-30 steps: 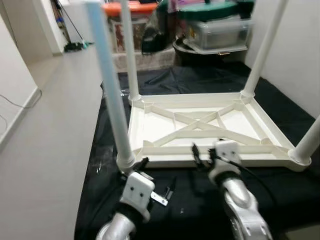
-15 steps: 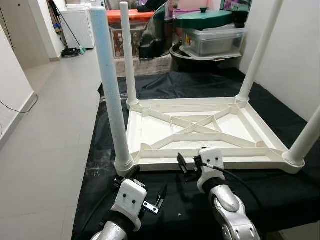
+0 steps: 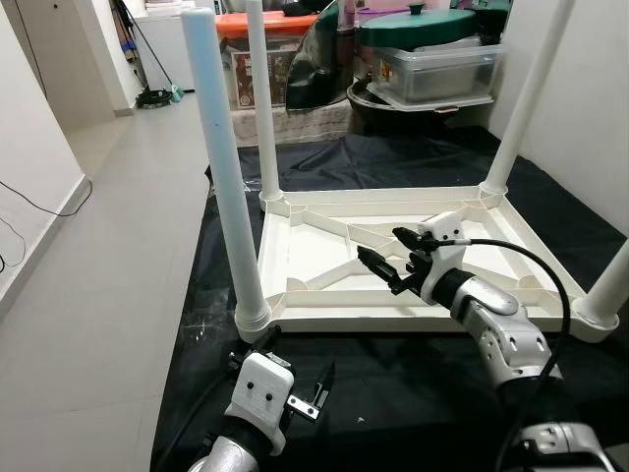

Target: Building children table

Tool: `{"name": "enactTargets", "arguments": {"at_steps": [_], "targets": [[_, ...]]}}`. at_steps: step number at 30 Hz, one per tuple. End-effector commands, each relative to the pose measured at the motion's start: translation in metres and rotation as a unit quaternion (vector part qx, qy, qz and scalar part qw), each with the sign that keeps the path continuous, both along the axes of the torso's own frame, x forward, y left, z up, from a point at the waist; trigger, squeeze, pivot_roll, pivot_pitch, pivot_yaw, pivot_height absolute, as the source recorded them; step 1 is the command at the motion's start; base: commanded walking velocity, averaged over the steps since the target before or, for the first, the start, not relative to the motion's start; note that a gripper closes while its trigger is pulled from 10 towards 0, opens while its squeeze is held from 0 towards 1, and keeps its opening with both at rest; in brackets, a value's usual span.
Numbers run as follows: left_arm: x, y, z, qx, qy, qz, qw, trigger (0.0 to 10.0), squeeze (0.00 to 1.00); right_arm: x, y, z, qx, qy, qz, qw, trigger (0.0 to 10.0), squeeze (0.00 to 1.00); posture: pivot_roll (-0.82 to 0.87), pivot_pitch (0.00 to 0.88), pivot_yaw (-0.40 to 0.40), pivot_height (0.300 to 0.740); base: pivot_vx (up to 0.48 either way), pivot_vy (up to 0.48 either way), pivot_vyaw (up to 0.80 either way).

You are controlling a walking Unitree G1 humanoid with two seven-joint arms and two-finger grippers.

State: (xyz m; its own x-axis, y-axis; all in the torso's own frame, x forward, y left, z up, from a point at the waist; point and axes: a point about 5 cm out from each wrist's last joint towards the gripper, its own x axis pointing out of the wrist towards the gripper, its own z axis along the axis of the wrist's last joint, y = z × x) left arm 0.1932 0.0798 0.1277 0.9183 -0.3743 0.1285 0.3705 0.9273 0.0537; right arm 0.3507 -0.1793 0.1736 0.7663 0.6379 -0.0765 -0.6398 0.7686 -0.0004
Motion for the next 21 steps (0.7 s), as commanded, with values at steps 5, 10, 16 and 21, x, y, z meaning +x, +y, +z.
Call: {"name": "enactTargets", "arguments": {"at_steps": [5, 10, 16, 21], "targets": [[-0.008, 0.007, -0.001, 0.008, 0.014, 0.011, 1.0, 10.0, 0.0, -0.007, 0.032, 0.014, 0.004, 0.019, 0.221, 0.975, 10.0, 0.0, -0.03, 0.045, 0.005, 0.74, 0.0, 0.0, 0.0], [-0.014, 0.009, 0.002, 0.006, 0.017, 0.016, 1.0, 10.0, 0.0, 0.003, 0.066, 0.016, -0.016, 0.005, 0.274, 0.962, 10.0, 0.0, -0.01, 0.062, 0.001, 0.74, 0.0, 0.0, 0.0], [-0.017, 0.009, 0.003, 0.005, 0.018, 0.017, 1.0, 10.0, 0.0, 0.006, 0.074, 0.018, -0.017, 0.0, 0.281, 0.959, 10.0, 0.0, 0.0, 0.072, -0.008, 0.74, 0.0, 0.0, 0.0], [-0.03, 0.01, 0.006, 0.006, 0.026, 0.031, 0.999, 10.0, 0.0, 0.016, 0.111, 0.033, 0.012, -0.022, 0.264, 0.964, 10.0, 0.0, 0.01, 0.122, -0.032, 0.74, 0.0, 0.0, 0.0]]}}
